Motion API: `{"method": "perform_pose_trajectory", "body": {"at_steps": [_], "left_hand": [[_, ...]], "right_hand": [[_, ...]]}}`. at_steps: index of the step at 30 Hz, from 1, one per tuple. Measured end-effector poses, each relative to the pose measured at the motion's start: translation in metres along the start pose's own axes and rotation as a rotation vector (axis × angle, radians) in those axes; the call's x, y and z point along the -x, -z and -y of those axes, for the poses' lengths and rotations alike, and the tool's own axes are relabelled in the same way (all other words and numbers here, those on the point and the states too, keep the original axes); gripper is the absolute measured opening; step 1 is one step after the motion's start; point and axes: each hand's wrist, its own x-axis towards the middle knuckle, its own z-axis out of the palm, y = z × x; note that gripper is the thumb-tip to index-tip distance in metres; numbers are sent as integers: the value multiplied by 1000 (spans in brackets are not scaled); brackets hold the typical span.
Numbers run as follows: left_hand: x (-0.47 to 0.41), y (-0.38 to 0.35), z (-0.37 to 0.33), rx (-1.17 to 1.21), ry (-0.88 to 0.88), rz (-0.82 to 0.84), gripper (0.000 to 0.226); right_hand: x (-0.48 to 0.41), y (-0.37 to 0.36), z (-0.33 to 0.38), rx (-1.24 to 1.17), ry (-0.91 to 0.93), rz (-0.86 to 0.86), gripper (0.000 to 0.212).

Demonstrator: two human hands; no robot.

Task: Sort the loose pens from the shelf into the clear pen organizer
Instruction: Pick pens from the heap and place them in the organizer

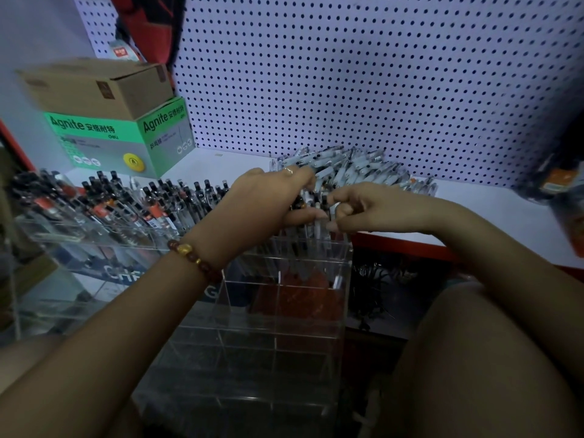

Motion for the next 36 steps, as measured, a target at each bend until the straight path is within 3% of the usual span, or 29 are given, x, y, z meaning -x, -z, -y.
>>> {"method": "perform_pose_trajectory", "body": {"at_steps": [3,5,7,13,18,29,32,36], "left_hand": [[0,1,1,-24,19,27,49],[-1,0,0,-38,12,34,45],[-1,-1,0,-24,17,56,45],[0,1,-3,54,14,87,45],[-3,6,-5,153,-44,106,25],[-2,13,7,365,70,161,32],[1,20,17,396,112,125,45],[1,33,33,430,171,63,34]], "right_hand": [[-4,-3,2,163,47,-94,22],[-6,-4,4,147,71,-117,16],[-7,-6,4,109,54,-125,26],[-6,-8,5,-101,6,-86,29],[-9,-6,8,7,-1,-110,31],[3,12,6,-145,-58,40,33],[1,19,3,-119,-59,-150,23],[-22,26,0,-145,-61,-501,21]]}}
